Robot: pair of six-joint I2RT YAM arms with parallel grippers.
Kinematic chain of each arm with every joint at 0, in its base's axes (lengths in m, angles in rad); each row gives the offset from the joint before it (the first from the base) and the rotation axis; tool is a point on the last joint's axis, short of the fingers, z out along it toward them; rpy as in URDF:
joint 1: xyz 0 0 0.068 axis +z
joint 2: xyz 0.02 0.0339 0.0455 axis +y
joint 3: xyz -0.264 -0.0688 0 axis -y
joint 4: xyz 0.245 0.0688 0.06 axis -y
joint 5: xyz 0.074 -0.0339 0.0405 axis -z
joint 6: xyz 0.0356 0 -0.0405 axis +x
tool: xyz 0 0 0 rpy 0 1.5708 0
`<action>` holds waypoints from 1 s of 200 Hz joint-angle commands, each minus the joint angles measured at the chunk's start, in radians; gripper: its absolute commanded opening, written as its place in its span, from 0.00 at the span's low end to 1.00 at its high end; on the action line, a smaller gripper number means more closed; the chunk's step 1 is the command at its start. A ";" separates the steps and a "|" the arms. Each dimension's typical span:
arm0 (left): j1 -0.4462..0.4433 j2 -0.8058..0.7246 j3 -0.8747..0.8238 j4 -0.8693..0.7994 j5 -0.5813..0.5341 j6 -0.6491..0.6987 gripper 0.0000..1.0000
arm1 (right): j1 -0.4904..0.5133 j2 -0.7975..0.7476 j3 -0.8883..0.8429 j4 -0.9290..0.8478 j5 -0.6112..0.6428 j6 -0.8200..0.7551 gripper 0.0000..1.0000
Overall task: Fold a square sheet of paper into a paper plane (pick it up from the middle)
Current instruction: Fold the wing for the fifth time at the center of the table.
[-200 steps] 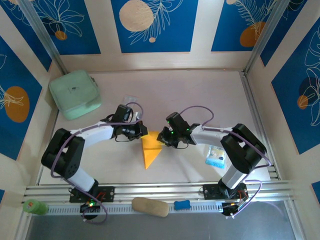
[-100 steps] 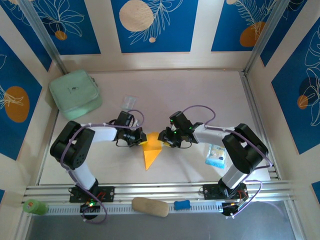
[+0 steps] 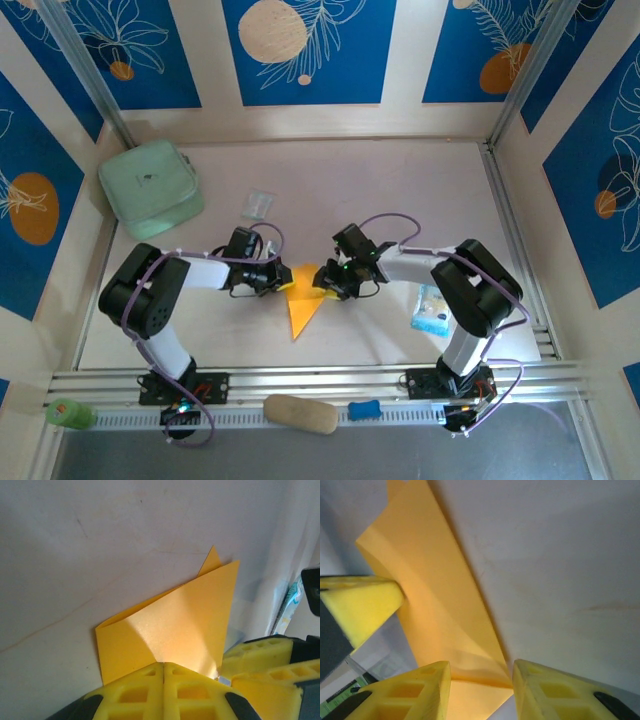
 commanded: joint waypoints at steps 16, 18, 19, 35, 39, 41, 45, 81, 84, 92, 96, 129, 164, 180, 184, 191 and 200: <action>0.002 0.001 -0.038 -0.082 -0.045 0.006 0.00 | 0.037 -0.010 -0.008 -0.042 -0.006 0.023 0.37; 0.002 0.000 -0.038 -0.080 -0.046 0.006 0.00 | 0.035 -0.012 -0.012 -0.037 -0.009 0.026 0.37; 0.002 0.000 -0.038 -0.079 -0.045 0.005 0.00 | 0.035 -0.012 -0.016 -0.034 -0.010 0.029 0.37; 0.003 -0.001 -0.045 -0.069 -0.043 0.002 0.00 | 0.033 -0.024 -0.057 0.057 -0.047 0.046 0.37; 0.002 0.000 -0.045 -0.067 -0.039 0.001 0.00 | 0.033 -0.028 -0.066 0.077 -0.056 0.051 0.37; 0.002 0.000 -0.044 -0.066 -0.037 0.001 0.00 | 0.033 -0.032 -0.069 0.083 -0.058 0.055 0.37; 0.003 0.000 -0.047 -0.066 -0.034 0.000 0.00 | 0.033 -0.037 -0.075 0.089 -0.057 0.062 0.37; 0.003 -0.014 -0.070 -0.040 -0.033 -0.015 0.00 | 0.047 -0.075 -0.075 -0.012 0.014 0.089 0.37; 0.002 -0.016 -0.070 -0.040 -0.033 -0.015 0.00 | 0.050 -0.075 -0.073 -0.024 0.022 0.087 0.37; 0.003 -0.022 -0.072 -0.039 -0.036 -0.015 0.00 | 0.056 -0.079 -0.073 -0.037 0.042 0.085 0.37; 0.002 -0.023 -0.073 -0.041 -0.037 -0.014 0.00 | 0.058 -0.080 -0.076 -0.035 0.047 0.086 0.37; 0.003 -0.029 -0.073 -0.043 -0.040 -0.010 0.00 | 0.055 -0.042 -0.095 0.092 -0.011 0.111 0.36; 0.002 -0.020 -0.074 -0.026 -0.035 -0.017 0.00 | 0.046 -0.038 -0.108 0.234 -0.024 0.124 0.30; 0.002 -0.020 -0.070 -0.032 -0.034 -0.015 0.00 | 0.040 -0.056 -0.098 0.223 -0.004 0.104 0.28; 0.003 -0.021 -0.068 -0.033 -0.033 -0.014 0.00 | 0.036 -0.060 -0.096 0.221 -0.003 0.096 0.27; 0.002 -0.020 -0.067 -0.035 -0.034 -0.014 0.00 | 0.029 -0.063 -0.093 0.221 -0.003 0.082 0.27; 0.002 -0.022 -0.066 -0.033 -0.032 -0.014 0.00 | 0.014 -0.062 -0.091 0.225 -0.014 0.068 0.27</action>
